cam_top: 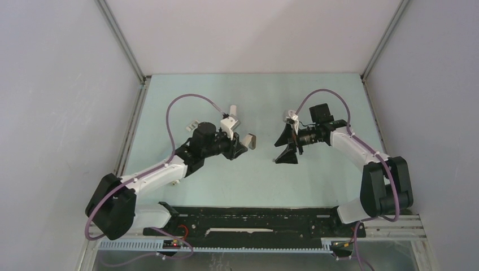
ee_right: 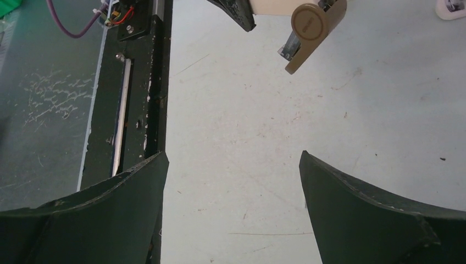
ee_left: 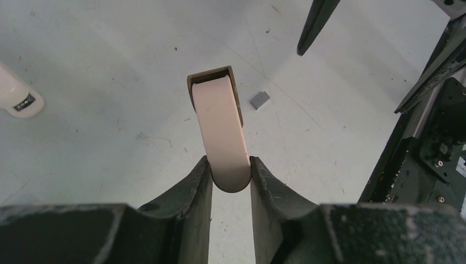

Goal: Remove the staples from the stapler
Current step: Unload the staple at the center of the board, then place the stapler at the center of the board.

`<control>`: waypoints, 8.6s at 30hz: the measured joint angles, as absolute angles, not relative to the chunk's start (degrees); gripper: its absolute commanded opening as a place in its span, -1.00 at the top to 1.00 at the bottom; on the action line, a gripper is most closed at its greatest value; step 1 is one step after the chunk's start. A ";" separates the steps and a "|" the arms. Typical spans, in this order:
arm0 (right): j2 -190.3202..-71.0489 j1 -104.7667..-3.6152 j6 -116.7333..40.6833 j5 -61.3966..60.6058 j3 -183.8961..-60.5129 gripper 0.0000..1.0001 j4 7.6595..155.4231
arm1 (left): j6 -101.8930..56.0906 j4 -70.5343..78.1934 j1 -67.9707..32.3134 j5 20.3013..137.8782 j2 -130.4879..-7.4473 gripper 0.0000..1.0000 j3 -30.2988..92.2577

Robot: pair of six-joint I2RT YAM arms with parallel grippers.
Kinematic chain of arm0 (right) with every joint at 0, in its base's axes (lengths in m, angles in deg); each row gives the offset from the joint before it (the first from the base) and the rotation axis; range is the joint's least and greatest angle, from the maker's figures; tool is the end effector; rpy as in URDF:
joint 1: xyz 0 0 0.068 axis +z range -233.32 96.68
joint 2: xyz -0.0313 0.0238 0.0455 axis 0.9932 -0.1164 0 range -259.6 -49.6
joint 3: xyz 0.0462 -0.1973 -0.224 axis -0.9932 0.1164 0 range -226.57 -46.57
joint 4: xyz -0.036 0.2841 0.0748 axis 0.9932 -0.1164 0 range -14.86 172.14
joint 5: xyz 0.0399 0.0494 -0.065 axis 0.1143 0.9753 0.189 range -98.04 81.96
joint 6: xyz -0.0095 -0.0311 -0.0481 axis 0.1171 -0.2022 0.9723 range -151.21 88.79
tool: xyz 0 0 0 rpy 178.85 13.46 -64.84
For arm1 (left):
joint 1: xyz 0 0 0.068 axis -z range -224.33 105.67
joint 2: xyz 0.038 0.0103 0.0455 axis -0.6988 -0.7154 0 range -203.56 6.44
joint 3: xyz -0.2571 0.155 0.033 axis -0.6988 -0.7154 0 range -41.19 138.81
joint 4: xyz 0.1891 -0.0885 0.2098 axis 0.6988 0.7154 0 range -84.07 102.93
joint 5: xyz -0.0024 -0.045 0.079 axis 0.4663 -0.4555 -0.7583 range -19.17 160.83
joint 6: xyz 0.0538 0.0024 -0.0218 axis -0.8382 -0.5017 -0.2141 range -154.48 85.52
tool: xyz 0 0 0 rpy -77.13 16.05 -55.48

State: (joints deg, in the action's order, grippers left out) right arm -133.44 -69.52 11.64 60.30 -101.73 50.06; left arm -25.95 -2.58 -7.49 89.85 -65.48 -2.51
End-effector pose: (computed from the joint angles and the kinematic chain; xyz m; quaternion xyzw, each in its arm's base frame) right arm 0.2897 0.1109 0.2455 -0.5047 0.6375 0.4737 0.3385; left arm 0.2321 -0.1907 0.2415 0.2895 0.7835 -0.3335 0.4371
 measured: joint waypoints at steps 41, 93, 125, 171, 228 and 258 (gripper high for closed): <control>-139.42 -62.59 1.00 68.41 -105.66 -0.15 62.41 | -26.93 -10.84 -7.36 107.56 -62.75 1.00 -3.15; -139.97 -62.35 10.59 65.24 -109.92 0.81 47.77 | -30.36 -12.37 -7.09 112.19 -65.00 1.00 -3.15; -140.02 -63.40 29.17 33.74 -112.98 0.94 38.26 | -41.99 -3.15 -6.70 106.53 -81.33 1.00 8.59; -143.58 -64.95 20.65 62.16 -119.06 -0.79 23.55 | -0.99 -39.78 -4.36 102.88 -70.20 1.00 -13.18; -140.32 -70.87 25.10 57.15 -119.06 -0.77 20.16 | -8.59 -6.56 -23.84 78.62 -55.08 0.99 -11.15; -140.32 -70.87 25.56 57.13 -119.06 -0.77 19.70 | -9.53 -5.92 -27.49 71.43 -60.65 0.99 -7.58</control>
State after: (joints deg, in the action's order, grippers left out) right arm -140.32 -70.87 25.56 57.13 -119.06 19.70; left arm -9.53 -5.92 -27.49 71.43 -60.65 -7.58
